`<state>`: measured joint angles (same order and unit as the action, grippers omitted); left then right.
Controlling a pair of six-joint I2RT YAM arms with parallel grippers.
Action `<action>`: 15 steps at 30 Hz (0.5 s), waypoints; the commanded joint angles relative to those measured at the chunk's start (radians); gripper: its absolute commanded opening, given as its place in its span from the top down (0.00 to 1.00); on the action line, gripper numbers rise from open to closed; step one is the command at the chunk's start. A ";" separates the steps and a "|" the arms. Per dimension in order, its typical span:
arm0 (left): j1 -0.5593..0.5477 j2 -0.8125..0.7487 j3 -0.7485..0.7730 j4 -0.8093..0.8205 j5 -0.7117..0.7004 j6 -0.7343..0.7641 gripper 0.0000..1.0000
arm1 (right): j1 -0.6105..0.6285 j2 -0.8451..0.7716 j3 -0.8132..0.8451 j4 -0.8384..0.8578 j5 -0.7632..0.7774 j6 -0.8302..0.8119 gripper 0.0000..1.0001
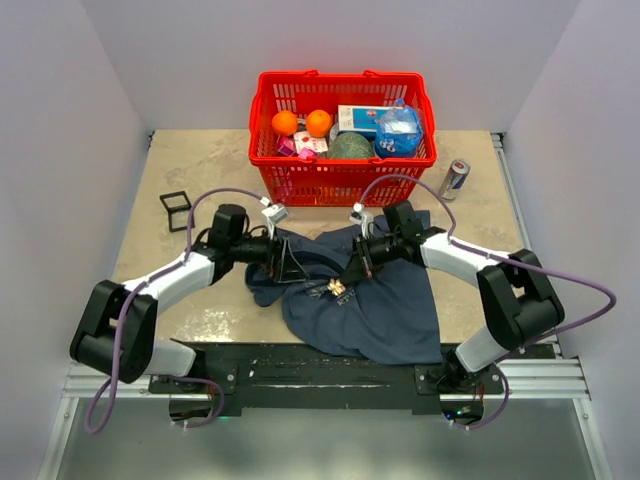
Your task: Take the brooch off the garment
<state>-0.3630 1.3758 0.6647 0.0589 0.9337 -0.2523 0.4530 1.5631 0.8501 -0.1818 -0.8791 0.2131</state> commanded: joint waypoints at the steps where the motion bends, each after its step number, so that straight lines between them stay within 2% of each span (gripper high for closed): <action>1: -0.066 -0.070 -0.040 0.056 -0.024 -0.033 0.18 | 0.003 0.038 -0.075 0.106 -0.049 0.080 1.00; 4: -0.129 -0.041 -0.063 0.094 -0.048 -0.044 0.28 | 0.004 0.100 -0.115 0.119 -0.015 0.080 1.00; 6: -0.151 -0.012 -0.097 0.186 -0.096 -0.134 0.26 | 0.001 0.130 -0.132 0.136 0.012 0.083 1.00; 7: -0.159 -0.004 -0.111 0.226 -0.102 -0.160 0.18 | 0.003 0.135 -0.135 0.157 0.012 0.092 1.00; 9: -0.172 0.040 -0.105 0.251 -0.113 -0.180 0.14 | 0.001 0.149 -0.134 0.165 0.025 0.095 1.00; 12: -0.172 0.136 -0.067 0.251 -0.079 -0.209 0.14 | 0.001 0.176 -0.129 0.145 0.061 0.085 1.00; 15: -0.185 0.218 -0.059 0.315 -0.036 -0.271 0.19 | 0.001 0.204 -0.134 0.123 0.123 0.072 1.00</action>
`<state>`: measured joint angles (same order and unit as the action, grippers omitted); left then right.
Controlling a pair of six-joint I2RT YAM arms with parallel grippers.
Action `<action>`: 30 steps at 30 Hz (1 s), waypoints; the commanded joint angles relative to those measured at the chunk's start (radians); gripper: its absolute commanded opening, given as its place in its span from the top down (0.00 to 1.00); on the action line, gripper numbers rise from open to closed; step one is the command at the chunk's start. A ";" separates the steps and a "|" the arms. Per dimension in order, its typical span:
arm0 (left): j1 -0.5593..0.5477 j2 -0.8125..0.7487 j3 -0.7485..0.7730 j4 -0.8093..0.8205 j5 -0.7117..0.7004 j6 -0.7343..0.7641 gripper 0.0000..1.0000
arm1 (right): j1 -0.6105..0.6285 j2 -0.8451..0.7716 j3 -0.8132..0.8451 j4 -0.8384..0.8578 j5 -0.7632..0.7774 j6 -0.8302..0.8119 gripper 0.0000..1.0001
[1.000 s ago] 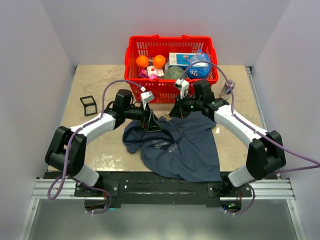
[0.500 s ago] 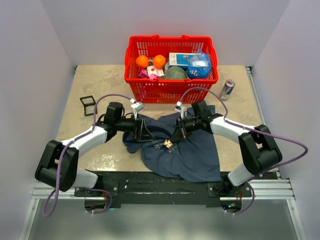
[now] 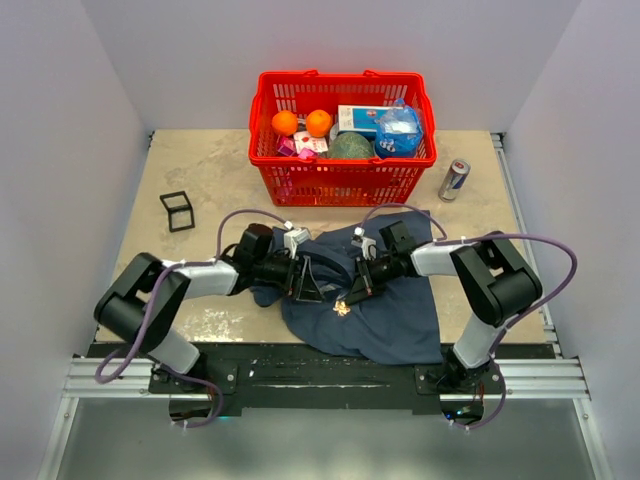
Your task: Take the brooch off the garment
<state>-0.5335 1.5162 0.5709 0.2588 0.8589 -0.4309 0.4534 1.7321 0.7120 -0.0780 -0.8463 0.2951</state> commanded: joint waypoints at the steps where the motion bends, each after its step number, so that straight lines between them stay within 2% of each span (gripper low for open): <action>1: -0.023 0.094 0.044 0.123 0.042 -0.098 0.21 | -0.001 0.041 0.006 0.018 0.098 -0.013 1.00; 3: -0.037 0.140 0.058 0.148 0.048 -0.115 0.24 | 0.001 0.056 0.017 0.012 0.105 -0.014 1.00; 4: -0.046 0.157 0.064 0.166 0.057 -0.127 0.31 | 0.001 0.072 0.021 0.006 0.110 -0.016 1.00; 7: -0.059 0.211 0.073 0.270 0.092 -0.198 0.41 | 0.001 0.112 0.041 -0.006 0.115 -0.017 1.00; 13: -0.077 0.286 0.165 0.154 0.034 -0.129 0.32 | -0.001 0.150 0.075 -0.028 0.119 -0.025 1.00; 20: -0.121 0.312 0.302 -0.178 -0.157 0.098 0.32 | -0.001 0.169 0.089 -0.048 0.135 -0.036 1.00; 30: -0.171 0.233 0.293 -0.343 -0.394 0.257 0.30 | -0.004 0.156 0.089 -0.058 0.158 -0.039 1.00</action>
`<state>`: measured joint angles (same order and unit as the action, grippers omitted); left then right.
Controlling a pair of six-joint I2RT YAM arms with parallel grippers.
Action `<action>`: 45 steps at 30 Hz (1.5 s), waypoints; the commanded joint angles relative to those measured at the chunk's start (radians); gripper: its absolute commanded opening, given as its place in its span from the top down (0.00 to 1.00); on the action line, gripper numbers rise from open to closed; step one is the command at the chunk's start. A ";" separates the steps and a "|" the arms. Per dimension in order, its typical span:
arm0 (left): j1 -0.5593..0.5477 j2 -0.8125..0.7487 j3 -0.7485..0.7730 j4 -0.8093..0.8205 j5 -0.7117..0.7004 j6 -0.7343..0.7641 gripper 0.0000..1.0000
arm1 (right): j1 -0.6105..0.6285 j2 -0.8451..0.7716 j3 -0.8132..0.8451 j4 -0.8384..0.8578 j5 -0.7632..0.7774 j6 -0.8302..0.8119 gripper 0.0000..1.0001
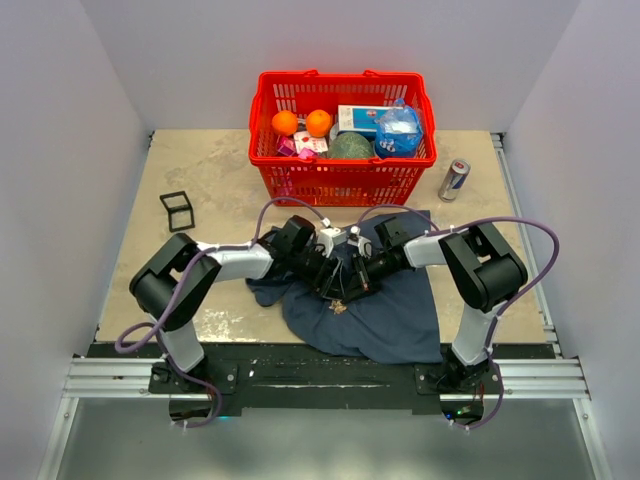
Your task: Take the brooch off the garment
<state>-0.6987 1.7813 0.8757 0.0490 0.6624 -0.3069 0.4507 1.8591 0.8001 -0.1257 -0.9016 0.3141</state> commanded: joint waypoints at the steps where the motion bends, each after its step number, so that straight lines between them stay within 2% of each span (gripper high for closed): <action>1: -0.005 -0.040 -0.021 -0.150 -0.208 0.147 0.30 | -0.004 0.020 0.001 -0.012 0.211 -0.061 1.00; 4: 0.016 -0.110 -0.033 -0.156 -0.199 0.172 0.27 | -0.021 -0.038 0.004 -0.020 0.170 -0.073 1.00; 5: 0.031 -0.131 -0.035 -0.143 -0.100 0.169 0.27 | -0.029 -0.064 0.007 -0.022 0.147 -0.076 1.00; 7: 0.059 -0.181 -0.047 -0.100 -0.026 0.164 0.23 | -0.029 -0.109 0.010 -0.040 0.119 -0.101 1.00; 8: 0.062 -0.228 -0.052 -0.086 0.058 0.182 0.22 | -0.030 -0.156 0.011 -0.049 0.084 -0.112 1.00; 11: 0.065 -0.287 -0.063 -0.064 0.149 0.215 0.18 | -0.029 -0.234 0.008 -0.083 0.015 -0.171 1.00; 15: 0.109 -0.290 -0.067 0.012 0.218 0.172 0.17 | -0.029 -0.329 0.008 0.007 -0.049 -0.155 1.00; 18: 0.154 -0.293 -0.115 0.106 0.293 0.131 0.15 | -0.030 -0.341 0.013 0.031 -0.048 -0.136 1.00; 25: 0.165 -0.269 -0.077 0.071 0.289 0.199 0.05 | -0.030 -0.360 0.011 0.081 -0.027 -0.104 1.00; 26: 0.163 -0.263 -0.072 0.071 0.302 0.198 0.00 | -0.030 -0.362 0.013 0.080 -0.023 -0.106 1.00; 31: 0.163 -0.185 -0.009 0.036 0.462 0.216 0.00 | -0.029 -0.385 0.036 0.051 -0.011 -0.112 1.00; 33: 0.163 -0.172 -0.003 0.041 0.473 0.201 0.00 | -0.030 -0.399 0.045 0.028 -0.005 -0.119 1.00; 39: 0.173 -0.198 -0.090 0.328 0.497 0.023 0.04 | -0.030 -0.469 0.109 0.005 0.016 -0.084 1.00; 41: 0.185 -0.197 -0.128 0.421 0.525 -0.076 0.11 | -0.032 -0.491 0.123 0.008 0.024 -0.060 1.00; 42: 0.192 -0.185 -0.142 0.551 0.537 -0.124 0.14 | -0.030 -0.494 0.138 -0.002 0.030 -0.056 1.00; 43: 0.195 -0.177 -0.156 0.631 0.568 -0.237 0.22 | -0.032 -0.495 0.145 -0.012 0.035 -0.058 1.00; 45: 0.209 -0.152 -0.179 0.797 0.592 -0.323 0.29 | -0.032 -0.503 0.152 -0.029 0.041 -0.064 1.00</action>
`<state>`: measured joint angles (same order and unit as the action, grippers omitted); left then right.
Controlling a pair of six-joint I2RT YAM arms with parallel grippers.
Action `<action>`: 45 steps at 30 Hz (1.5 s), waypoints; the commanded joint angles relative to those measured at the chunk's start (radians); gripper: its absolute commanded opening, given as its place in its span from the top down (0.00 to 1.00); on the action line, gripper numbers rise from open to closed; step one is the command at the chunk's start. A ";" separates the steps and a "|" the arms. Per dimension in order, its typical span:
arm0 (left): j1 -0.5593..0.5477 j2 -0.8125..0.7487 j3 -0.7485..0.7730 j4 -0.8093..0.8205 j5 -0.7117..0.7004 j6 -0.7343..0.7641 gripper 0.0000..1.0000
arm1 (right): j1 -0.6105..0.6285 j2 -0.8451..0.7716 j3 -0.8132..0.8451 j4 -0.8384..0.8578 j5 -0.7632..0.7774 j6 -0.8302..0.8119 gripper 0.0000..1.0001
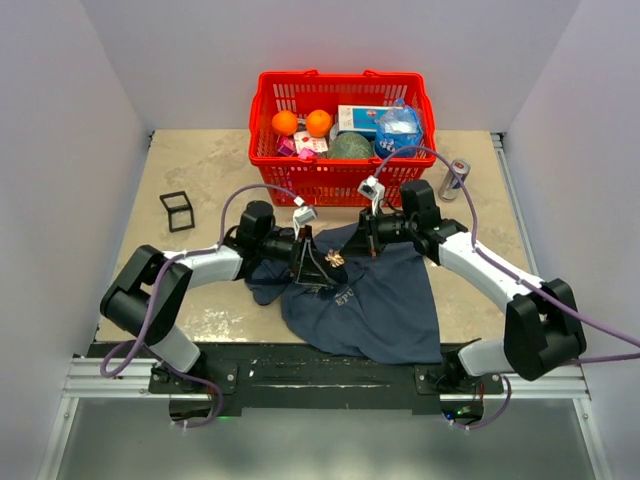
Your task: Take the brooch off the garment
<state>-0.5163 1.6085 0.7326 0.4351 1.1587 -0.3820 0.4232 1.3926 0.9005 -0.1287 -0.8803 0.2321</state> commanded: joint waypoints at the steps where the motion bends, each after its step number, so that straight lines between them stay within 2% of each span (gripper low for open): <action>1: 0.032 0.028 -0.033 0.430 0.104 -0.282 0.34 | -0.003 -0.040 0.054 -0.028 0.020 0.015 1.00; 4: 0.038 0.042 -0.015 0.447 0.105 -0.299 0.38 | -0.004 -0.044 0.057 -0.028 0.015 0.013 1.00; 7: 0.048 0.042 -0.016 0.459 0.085 -0.320 0.32 | -0.006 -0.050 0.057 -0.028 0.011 0.012 1.00; 11: 0.061 0.045 -0.029 0.498 0.079 -0.345 0.32 | -0.006 -0.063 0.052 -0.032 0.007 0.010 1.00; 17: 0.079 0.065 -0.024 0.519 0.072 -0.377 0.44 | -0.009 -0.069 0.049 -0.035 0.009 0.009 1.00; 21: 0.085 0.076 -0.019 0.533 0.075 -0.393 0.59 | -0.009 -0.073 0.049 -0.037 0.010 0.009 1.00; 29: 0.085 0.103 -0.001 0.557 0.064 -0.431 0.59 | -0.009 -0.073 0.046 -0.043 0.009 0.006 1.00; 32: 0.085 0.126 0.007 0.619 0.065 -0.477 0.62 | -0.008 -0.078 0.041 -0.049 0.017 0.004 1.00; 40: 0.085 0.151 0.024 0.674 0.067 -0.517 0.65 | -0.009 -0.069 0.043 -0.055 0.020 -0.004 1.00; 45: 0.085 0.149 0.022 0.697 0.070 -0.537 0.71 | -0.008 -0.060 0.041 -0.046 0.020 0.001 1.00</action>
<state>-0.4377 1.7569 0.7177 1.0515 1.2236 -0.8967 0.4183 1.3525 0.9245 -0.1799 -0.8722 0.2367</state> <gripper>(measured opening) 0.319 0.009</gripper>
